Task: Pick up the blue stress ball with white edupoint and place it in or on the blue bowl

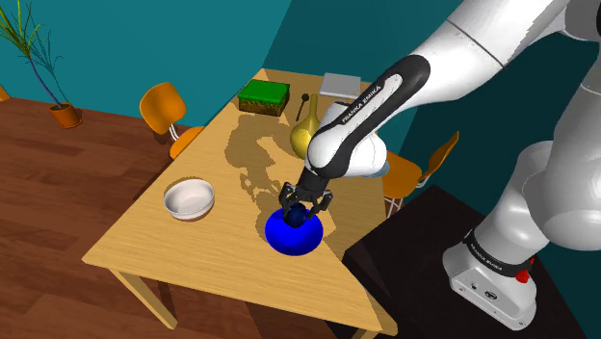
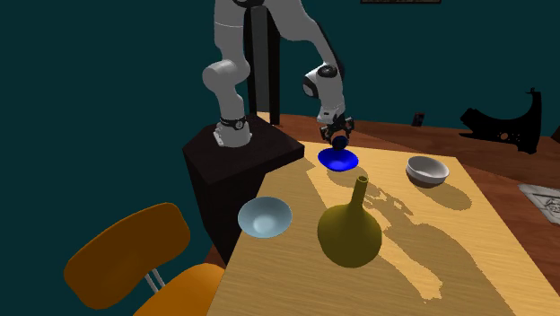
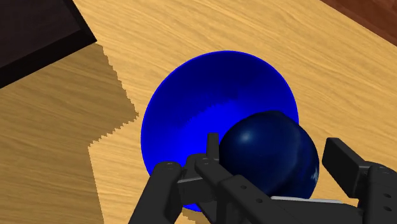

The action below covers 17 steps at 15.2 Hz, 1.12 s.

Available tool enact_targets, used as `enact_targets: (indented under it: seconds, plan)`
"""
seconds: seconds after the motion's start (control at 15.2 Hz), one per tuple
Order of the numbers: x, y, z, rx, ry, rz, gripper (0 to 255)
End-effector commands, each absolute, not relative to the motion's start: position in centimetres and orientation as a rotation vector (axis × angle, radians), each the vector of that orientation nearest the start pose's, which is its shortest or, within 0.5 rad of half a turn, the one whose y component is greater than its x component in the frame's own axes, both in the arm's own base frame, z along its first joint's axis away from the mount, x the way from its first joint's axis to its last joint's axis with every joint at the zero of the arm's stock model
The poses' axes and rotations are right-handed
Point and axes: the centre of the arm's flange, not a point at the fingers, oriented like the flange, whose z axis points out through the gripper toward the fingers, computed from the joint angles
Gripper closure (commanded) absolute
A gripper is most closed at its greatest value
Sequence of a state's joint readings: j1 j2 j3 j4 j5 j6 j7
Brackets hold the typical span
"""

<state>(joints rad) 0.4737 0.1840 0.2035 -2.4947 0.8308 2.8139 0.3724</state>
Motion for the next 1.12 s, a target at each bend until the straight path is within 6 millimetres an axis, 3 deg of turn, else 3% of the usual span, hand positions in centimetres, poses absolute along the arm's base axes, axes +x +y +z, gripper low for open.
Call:
enact_targets:
  seconds: [0.0,0.46,0.99,1.06]
  plan:
    - [38.8,27.0,21.0,-2.702,0.657,0.105,255]
    - [38.8,27.0,17.5,-2.702,0.657,0.105,255]
    - [38.8,27.0,17.5,-2.702,0.657,0.105,255]
    - [38.8,27.0,17.5,-2.702,0.657,0.105,0]
